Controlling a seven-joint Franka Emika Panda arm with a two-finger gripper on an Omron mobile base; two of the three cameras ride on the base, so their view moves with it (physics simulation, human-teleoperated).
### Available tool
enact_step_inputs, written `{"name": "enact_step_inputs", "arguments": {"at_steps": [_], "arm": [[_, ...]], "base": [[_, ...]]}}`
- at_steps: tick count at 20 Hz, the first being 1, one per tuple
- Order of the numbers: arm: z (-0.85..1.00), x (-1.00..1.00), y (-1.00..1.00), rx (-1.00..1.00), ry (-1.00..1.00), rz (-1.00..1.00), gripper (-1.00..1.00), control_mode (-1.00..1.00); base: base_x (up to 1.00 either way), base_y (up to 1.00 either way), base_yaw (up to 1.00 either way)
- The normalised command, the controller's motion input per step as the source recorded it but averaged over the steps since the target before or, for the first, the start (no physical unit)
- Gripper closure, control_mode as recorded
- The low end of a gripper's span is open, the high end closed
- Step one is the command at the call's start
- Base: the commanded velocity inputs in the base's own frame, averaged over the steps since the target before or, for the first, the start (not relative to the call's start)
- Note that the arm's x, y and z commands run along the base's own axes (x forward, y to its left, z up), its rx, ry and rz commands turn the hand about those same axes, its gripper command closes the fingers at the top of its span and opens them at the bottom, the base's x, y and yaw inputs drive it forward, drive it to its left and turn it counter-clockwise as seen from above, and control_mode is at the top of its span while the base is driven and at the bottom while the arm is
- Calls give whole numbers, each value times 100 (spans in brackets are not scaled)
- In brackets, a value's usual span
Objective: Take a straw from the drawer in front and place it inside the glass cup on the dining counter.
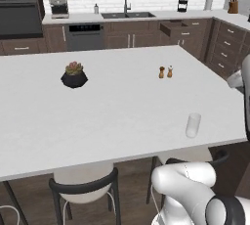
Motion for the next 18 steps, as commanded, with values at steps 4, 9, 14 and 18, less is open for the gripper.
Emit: {"name": "enact_step_inputs", "arguments": {"at_steps": [4,9,14,18], "arm": [[-6,14,15,16,-10,0,100,-100],[-16,13,0,17,-14,1,100,-100],[1,2,-9,12,-13,4,100,-100],[-1,0,-7,8,-12,11,100,-100]], "base": [[0,0,0],[0,0,0],[0,0,0],[0,0,0]]}}
